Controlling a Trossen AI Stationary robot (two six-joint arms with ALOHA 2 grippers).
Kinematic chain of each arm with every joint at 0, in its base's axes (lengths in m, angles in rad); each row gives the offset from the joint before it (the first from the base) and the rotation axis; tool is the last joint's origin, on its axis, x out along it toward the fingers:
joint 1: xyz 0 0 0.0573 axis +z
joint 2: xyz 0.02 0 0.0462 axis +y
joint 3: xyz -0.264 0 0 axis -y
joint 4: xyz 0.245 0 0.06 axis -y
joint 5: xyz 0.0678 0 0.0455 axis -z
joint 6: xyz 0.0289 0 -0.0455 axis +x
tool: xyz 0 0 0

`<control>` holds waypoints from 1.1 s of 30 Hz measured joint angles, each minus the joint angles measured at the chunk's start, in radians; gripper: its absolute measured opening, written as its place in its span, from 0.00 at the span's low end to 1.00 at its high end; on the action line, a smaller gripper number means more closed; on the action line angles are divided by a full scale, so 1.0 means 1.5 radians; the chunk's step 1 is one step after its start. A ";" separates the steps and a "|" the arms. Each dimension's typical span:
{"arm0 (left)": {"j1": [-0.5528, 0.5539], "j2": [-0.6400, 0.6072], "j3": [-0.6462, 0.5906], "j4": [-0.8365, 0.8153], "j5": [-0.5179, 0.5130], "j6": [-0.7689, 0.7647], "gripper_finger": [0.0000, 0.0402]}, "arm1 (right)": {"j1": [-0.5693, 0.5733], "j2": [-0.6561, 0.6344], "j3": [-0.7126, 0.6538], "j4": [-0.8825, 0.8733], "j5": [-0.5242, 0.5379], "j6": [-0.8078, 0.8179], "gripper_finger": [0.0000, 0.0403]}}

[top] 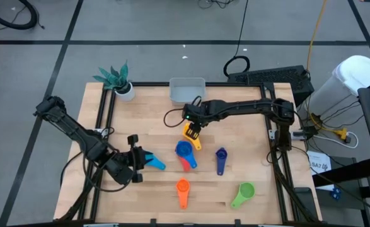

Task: Nest measuring cups in basket
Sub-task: Stack the yellow measuring cup on top of the blue measuring cup

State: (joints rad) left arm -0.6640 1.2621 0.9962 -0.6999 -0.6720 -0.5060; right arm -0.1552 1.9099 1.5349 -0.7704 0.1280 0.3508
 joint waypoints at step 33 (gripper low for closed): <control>-0.013 0.000 0.000 0.003 0.001 -0.016 0.24 | -0.022 -0.029 -0.150 0.114 -0.034 -0.038 0.01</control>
State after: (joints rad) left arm -0.6838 1.2621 0.9962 -0.6949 -0.6712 -0.5295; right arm -0.1876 1.8666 1.3094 -0.5994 0.0769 0.2931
